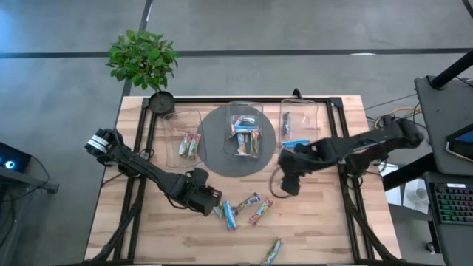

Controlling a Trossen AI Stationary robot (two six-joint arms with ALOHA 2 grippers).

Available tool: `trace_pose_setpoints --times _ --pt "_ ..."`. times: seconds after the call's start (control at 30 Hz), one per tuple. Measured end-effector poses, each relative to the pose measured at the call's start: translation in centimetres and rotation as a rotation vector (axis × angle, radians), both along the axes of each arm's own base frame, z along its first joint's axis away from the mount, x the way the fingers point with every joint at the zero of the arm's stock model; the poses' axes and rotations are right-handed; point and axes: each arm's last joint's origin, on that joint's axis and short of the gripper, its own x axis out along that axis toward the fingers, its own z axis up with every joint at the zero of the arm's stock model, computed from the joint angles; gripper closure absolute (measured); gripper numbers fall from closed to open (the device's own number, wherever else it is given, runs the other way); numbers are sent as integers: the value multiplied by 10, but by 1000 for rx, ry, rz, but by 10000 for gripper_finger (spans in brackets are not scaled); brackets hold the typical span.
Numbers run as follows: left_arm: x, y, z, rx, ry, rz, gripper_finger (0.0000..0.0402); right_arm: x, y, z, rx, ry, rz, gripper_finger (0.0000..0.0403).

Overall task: Pick and place Granola Bars by type
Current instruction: Put the red granola bar into the left transparent bin

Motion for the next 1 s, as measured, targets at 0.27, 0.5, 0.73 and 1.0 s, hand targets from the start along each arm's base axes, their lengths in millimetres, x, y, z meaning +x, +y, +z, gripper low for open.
trace_pose_setpoints --times 0.27,0.5,0.73,1.0 --pt "3 -1 0 -33 -40 38 250 -45 20 -29 126 -93 -106 197" --pt "19 -11 11 -193 -224 22 250 -68 34 -64 53 31 146 197" --pt "28 -17 19 -234 -369 32 250 -70 50 -74 56 -53 190 197" --pt "27 -36 42 -104 -546 48 250 -58 57 -60 37 -209 228 197"
